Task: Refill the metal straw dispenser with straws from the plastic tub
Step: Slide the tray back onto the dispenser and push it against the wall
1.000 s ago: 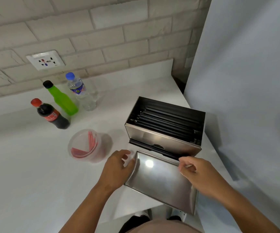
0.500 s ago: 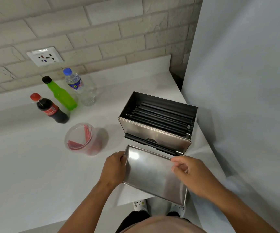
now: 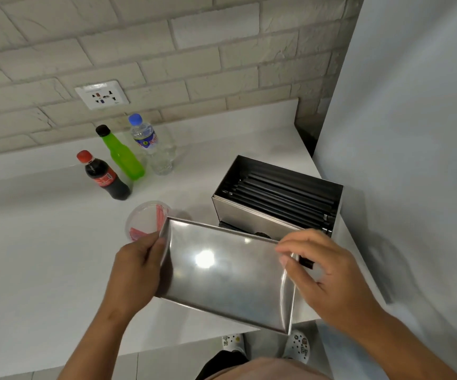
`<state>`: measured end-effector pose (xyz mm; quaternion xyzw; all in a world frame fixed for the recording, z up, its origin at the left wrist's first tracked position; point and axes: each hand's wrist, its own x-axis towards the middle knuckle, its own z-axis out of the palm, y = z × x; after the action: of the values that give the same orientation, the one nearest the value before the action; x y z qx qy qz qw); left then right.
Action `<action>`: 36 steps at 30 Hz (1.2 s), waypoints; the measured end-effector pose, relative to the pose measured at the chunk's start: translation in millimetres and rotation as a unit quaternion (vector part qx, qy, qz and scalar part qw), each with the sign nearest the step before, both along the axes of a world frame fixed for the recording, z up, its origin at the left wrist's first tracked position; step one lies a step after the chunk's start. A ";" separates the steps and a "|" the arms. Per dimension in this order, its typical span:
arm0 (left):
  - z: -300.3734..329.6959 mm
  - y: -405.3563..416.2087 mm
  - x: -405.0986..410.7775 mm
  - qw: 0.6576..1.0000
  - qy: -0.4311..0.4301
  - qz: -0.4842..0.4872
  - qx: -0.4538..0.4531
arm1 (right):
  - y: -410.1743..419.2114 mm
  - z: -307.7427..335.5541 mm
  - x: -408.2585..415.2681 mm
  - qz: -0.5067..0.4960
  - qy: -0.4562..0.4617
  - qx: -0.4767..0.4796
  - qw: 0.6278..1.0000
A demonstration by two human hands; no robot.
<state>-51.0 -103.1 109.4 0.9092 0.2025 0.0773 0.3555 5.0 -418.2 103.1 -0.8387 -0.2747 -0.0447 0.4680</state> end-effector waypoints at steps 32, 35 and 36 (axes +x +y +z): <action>39.4 32.5 94.2 0.866 -0.058 -0.100 -0.487 | 3.4 32.0 72.1 0.012 -0.140 -0.023 0.990; 36.3 24.1 94.4 0.853 -0.103 -0.150 -0.488 | -0.3 39.5 74.7 0.012 -0.075 0.032 0.997; 35.7 20.5 94.6 0.856 -0.120 -0.166 -0.475 | -1.3 42.1 74.4 0.012 -0.059 0.049 0.997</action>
<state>43.6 -82.6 145.0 0.6334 0.0164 0.0197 0.7734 79.4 -419.5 145.2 -0.8072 -0.3098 -0.1017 0.4920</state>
